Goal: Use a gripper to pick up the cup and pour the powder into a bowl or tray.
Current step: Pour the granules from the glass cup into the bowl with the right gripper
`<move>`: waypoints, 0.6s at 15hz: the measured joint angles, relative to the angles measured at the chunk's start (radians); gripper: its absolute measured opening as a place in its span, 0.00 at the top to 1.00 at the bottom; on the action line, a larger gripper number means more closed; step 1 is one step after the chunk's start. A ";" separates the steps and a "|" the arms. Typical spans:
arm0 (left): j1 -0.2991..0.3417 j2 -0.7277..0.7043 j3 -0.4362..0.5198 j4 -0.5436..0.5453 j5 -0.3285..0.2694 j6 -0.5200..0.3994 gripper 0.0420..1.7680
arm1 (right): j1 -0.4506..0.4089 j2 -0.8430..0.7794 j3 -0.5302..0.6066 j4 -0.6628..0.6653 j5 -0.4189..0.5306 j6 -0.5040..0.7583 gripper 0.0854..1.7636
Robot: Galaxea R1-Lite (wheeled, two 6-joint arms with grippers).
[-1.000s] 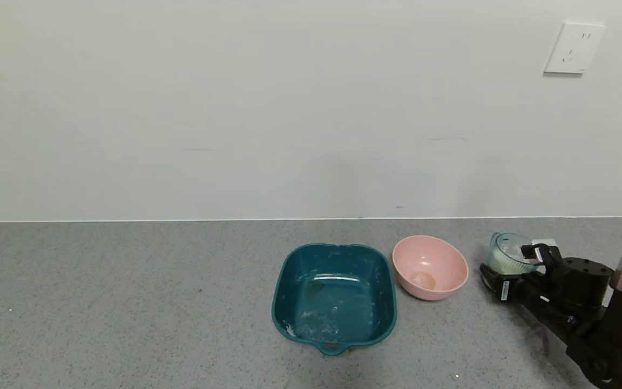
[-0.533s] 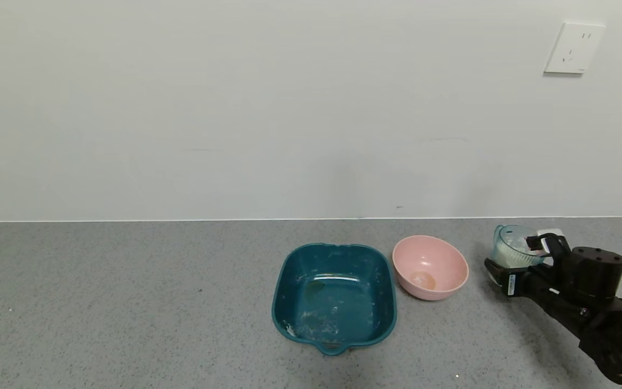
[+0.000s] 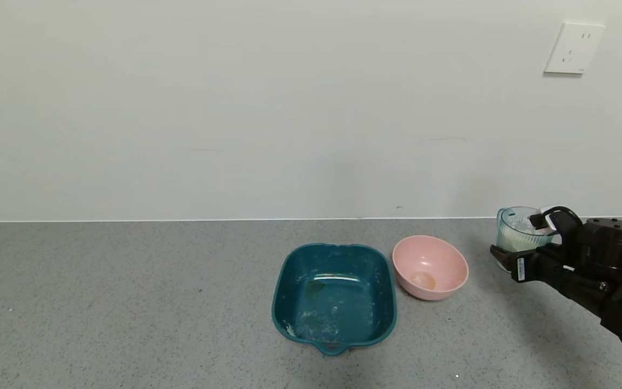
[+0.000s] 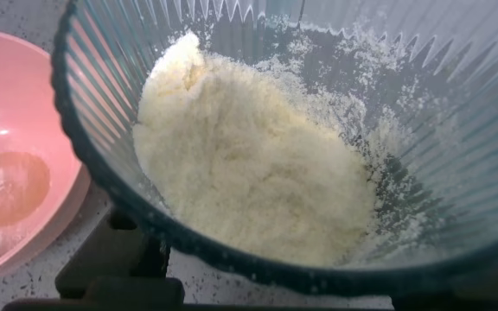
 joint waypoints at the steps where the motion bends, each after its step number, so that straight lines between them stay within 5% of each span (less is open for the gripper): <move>1: 0.000 0.000 0.000 0.000 0.000 0.000 0.03 | 0.003 -0.019 -0.019 0.035 0.000 -0.009 0.25; 9: 0.000 0.000 0.000 0.000 0.000 0.000 0.03 | 0.036 -0.057 -0.101 0.099 -0.003 -0.301 0.25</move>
